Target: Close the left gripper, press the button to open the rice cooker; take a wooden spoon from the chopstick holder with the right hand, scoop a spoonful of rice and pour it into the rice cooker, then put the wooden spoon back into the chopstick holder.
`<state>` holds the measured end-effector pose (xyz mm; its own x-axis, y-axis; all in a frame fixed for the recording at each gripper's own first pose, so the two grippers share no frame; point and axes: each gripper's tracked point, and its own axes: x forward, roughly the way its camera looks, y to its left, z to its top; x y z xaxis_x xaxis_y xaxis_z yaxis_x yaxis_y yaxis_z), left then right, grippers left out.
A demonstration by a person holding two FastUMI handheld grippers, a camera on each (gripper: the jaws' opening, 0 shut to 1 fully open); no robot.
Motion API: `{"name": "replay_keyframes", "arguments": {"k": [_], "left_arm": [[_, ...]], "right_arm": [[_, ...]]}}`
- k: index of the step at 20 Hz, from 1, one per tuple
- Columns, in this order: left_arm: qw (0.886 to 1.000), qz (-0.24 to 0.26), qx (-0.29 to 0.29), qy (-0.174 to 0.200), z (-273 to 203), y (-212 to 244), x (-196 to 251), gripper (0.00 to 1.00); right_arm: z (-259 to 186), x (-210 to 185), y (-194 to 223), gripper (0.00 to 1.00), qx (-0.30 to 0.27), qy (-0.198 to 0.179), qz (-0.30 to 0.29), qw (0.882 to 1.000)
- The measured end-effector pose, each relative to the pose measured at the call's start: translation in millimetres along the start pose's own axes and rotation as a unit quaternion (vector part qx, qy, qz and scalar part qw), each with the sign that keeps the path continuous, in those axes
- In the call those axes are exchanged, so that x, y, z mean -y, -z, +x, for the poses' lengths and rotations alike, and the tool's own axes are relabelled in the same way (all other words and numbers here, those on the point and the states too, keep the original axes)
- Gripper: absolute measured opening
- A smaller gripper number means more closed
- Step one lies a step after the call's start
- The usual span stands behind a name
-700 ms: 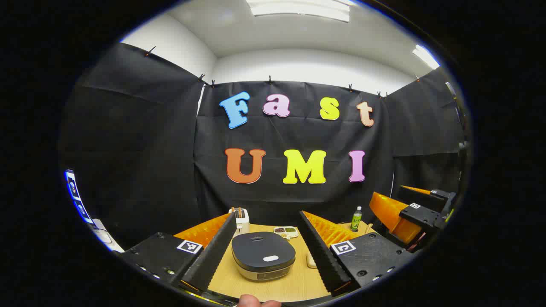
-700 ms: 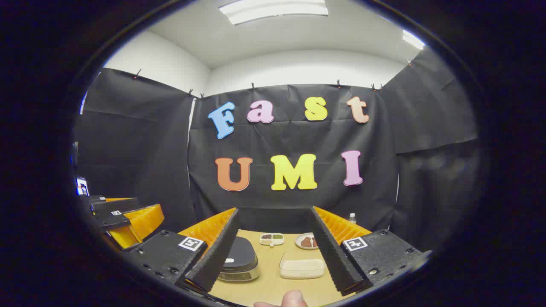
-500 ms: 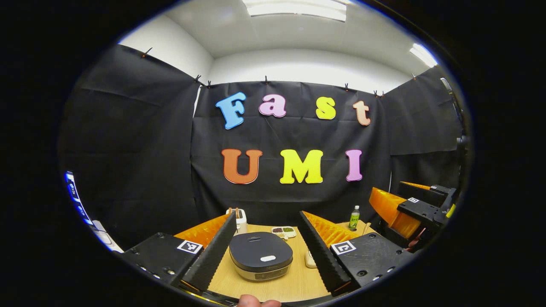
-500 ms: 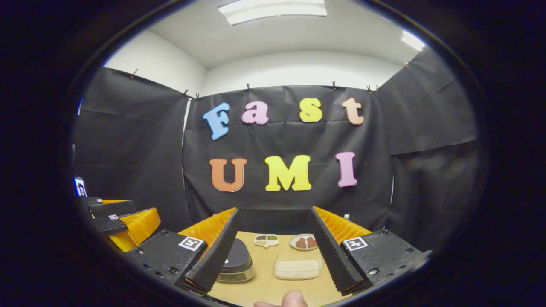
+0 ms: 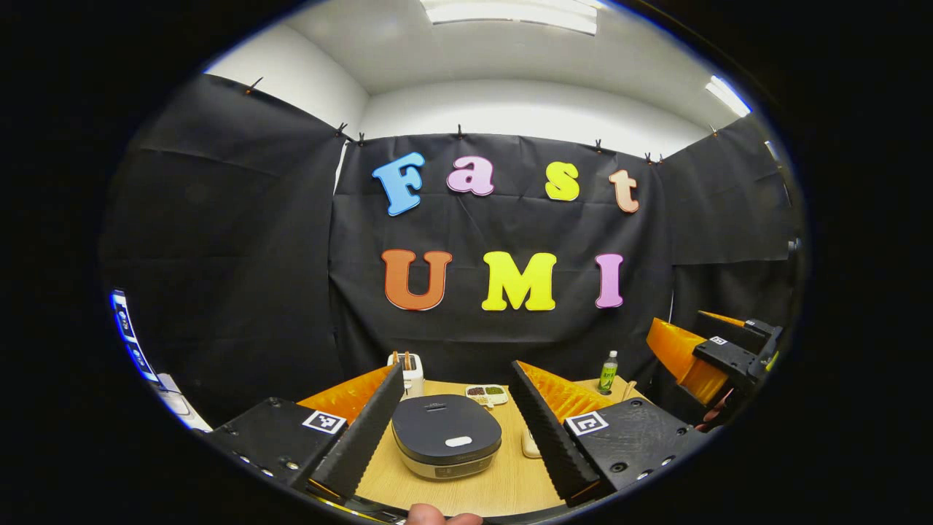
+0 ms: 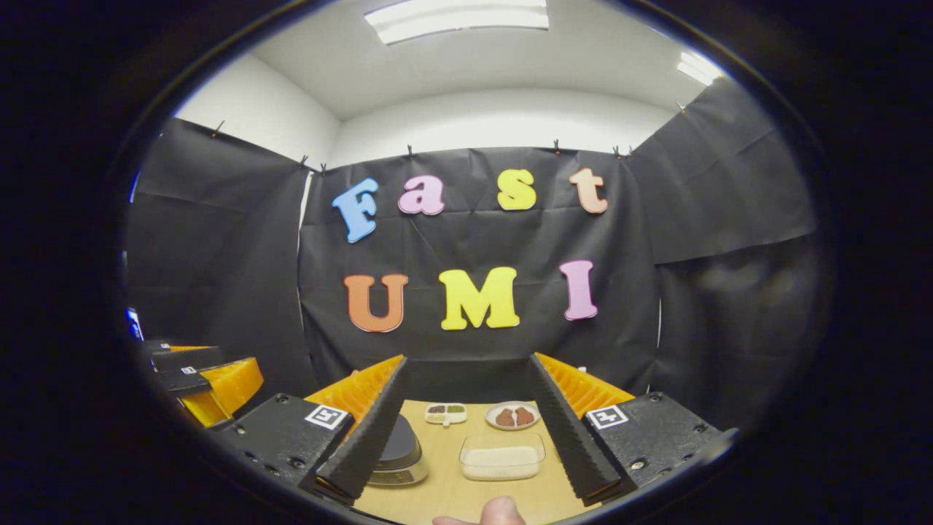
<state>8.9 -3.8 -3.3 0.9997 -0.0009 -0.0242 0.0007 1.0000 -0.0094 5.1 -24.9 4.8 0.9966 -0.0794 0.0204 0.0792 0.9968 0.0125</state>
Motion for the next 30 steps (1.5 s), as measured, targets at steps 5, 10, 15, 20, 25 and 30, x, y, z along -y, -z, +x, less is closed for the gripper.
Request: {"name": "replay_keyframes", "arguments": {"k": [5,10,15,20,25,30], "left_arm": [[1.000,0.005,-0.010,0.003,4,9,1,0.94],[1.000,-0.004,-0.022,0.000,9,20,0,0.94],[0.998,-0.025,-0.053,0.000,28,39,14,0.94],[0.992,-0.040,-0.115,-0.010,65,75,39,0.95],[0.976,-0.053,-0.211,-0.022,103,141,65,0.95],[0.948,-0.080,-0.302,-0.058,132,197,61,0.95]], "right_arm": [[5,3,7,1.00,-0.011,0.002,-0.003,1.000],[14,8,11,1.00,-0.015,0.004,-0.014,1.000],[34,33,19,1.00,-0.027,0.012,-0.016,0.999],[74,69,35,1.00,-0.041,0.015,-0.011,0.999],[125,112,69,1.00,-0.062,0.016,-0.010,0.998],[170,148,103,1.00,-0.094,0.014,-0.005,0.995]]}}
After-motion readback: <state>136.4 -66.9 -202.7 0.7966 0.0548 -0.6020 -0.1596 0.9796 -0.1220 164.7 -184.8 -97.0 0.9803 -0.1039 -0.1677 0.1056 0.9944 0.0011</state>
